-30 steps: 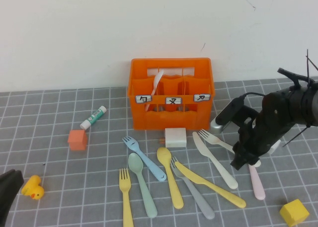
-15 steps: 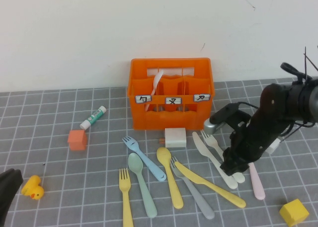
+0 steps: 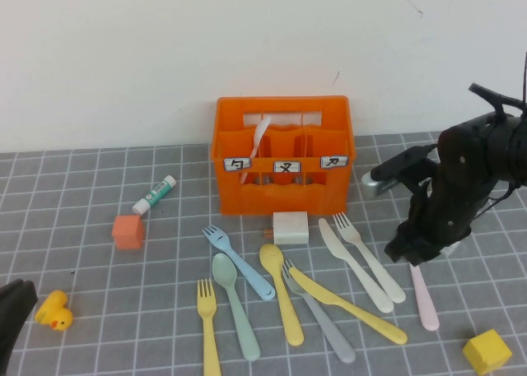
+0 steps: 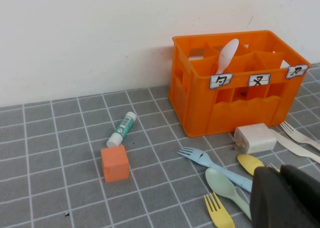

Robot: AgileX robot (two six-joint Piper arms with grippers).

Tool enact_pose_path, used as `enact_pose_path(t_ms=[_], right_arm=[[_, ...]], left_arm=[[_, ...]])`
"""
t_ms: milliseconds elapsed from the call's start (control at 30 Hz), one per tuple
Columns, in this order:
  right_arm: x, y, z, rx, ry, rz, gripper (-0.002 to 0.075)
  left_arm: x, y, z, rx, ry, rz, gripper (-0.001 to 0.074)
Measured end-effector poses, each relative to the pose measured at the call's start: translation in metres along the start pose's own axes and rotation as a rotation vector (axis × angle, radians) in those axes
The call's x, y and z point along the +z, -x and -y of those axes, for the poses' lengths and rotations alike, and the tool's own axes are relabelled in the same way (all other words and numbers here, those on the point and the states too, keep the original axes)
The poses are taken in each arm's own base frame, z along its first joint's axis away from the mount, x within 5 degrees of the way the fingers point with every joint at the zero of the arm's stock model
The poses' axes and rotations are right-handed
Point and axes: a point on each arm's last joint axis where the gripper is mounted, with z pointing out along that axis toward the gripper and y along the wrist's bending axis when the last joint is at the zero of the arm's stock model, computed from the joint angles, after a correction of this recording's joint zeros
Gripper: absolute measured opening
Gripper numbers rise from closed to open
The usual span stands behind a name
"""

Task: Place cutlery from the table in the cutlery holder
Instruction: Pick up the fork

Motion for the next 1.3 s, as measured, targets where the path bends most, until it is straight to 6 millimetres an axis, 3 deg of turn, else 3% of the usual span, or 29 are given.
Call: enact_pose_path(t_ms=[200, 533, 1067, 1300], right_arm=[[0.006, 0.002, 0.001, 0.040, -0.012, 0.019, 0.0293], [0.036, -0.004, -0.001, 0.076, -0.005, 0.002, 0.0293], [0.036, -0.009, -0.002, 0.081, -0.005, -0.032, 0.0252], [0.036, -0.011, -0.002, 0.074, -0.005, -0.055, 0.0272]], left_arm=[[0.000, 0.000, 0.000, 0.000, 0.000, 0.000, -0.0001], [0.000, 0.000, 0.000, 0.000, 0.000, 0.000, -0.0001], [0.000, 0.000, 0.000, 0.002, 0.001, 0.000, -0.0001], [-0.002, 0.001, 0.000, -0.002, -0.001, 0.012, 0.0000]])
